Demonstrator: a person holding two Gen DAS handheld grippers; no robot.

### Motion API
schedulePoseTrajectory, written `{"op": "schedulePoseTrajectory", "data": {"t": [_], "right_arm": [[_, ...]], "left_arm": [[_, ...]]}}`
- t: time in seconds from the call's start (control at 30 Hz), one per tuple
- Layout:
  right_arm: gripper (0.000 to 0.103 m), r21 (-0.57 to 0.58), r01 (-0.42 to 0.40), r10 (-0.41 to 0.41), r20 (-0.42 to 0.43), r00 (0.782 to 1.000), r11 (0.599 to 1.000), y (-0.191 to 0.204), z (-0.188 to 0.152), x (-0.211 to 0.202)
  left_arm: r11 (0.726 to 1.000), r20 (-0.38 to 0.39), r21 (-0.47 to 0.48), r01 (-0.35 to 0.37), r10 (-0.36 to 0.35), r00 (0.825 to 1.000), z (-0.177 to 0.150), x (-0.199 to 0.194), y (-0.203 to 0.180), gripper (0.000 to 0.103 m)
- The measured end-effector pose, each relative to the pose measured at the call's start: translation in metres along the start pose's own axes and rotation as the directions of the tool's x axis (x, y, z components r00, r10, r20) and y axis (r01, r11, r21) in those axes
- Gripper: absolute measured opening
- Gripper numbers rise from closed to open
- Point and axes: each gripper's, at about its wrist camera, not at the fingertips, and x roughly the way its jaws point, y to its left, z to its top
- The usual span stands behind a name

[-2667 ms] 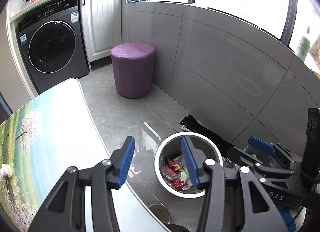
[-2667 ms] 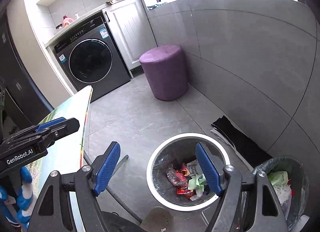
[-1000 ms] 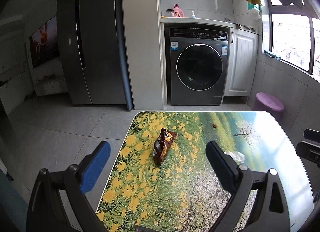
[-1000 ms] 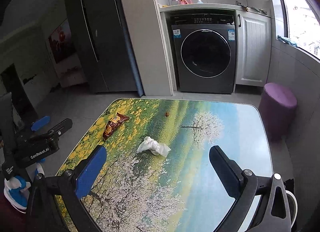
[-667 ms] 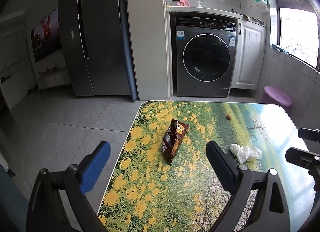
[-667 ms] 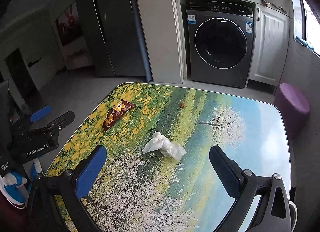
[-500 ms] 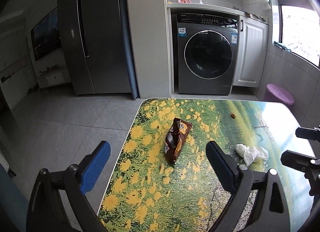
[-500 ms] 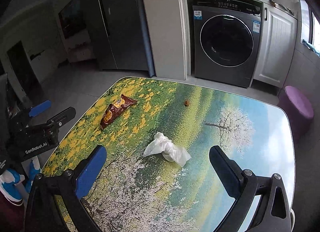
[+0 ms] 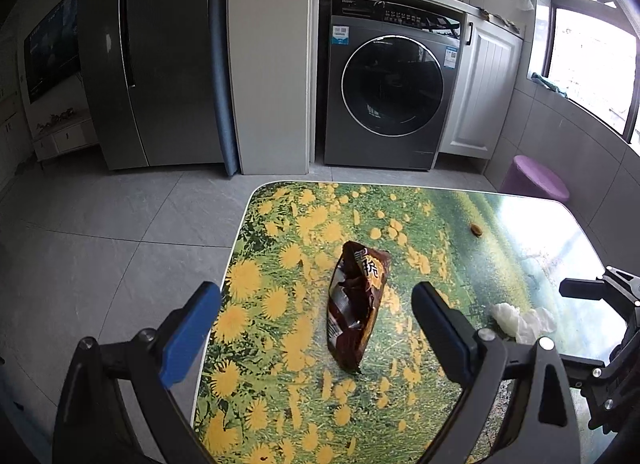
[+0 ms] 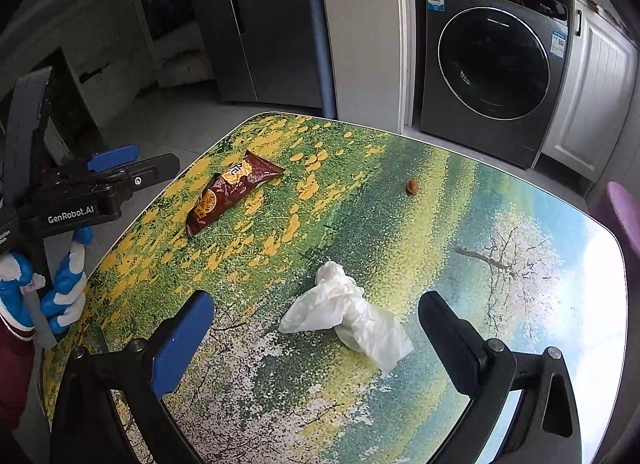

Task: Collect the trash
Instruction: 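Grasp brown snack bag with left tool while right tool grasps white tissue, then carry snack bag and tissue to the bin and open both tools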

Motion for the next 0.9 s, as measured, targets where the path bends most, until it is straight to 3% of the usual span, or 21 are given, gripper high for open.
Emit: {"op": "schedulePoseTrajectory", "data": {"t": [0.13,0.23,0.3,0.5,0.53,0.73,0.9], "right_arm": [[0.096,-0.006,-0.007,0.007,-0.035,0.999,1.0,-0.006,0.003,0.018],[0.085,-0.011,-0.005,0.005,-0.066,0.998,1.0,-0.009,0.0,0.028],[0.065,-0.012,-0.004,0.003,-0.079,0.997,1.0,-0.01,-0.004,0.031],[0.027,-0.002,0.007,-0.007,-0.078,0.997,1.0,-0.016,-0.015,0.022],[0.025,0.004,0.008,-0.007,-0.077,0.997,1.0,-0.017,-0.018,0.02],[0.019,0.063,0.003,0.0,-0.057,0.998,0.998,-0.024,-0.043,-0.003],[0.019,0.116,-0.002,0.004,-0.015,1.0,0.993,-0.026,-0.062,-0.037]], "left_arm": [[0.999,-0.065,0.009,0.031,-0.03,0.997,0.003,0.031,-0.012,0.096],[0.999,-0.096,0.021,0.035,-0.033,0.995,0.002,0.049,-0.02,0.096],[0.999,-0.114,0.027,0.039,-0.036,0.993,0.001,0.057,-0.025,0.09],[0.998,-0.156,0.027,0.059,-0.055,0.986,-0.005,0.066,-0.031,0.047],[0.997,-0.162,0.019,0.075,-0.071,0.984,-0.007,0.065,-0.032,0.039],[0.995,-0.149,0.007,0.102,-0.1,0.984,-0.017,0.045,-0.042,0.026],[0.993,-0.119,0.001,0.12,-0.12,0.986,-0.027,0.015,-0.058,0.024]]}}
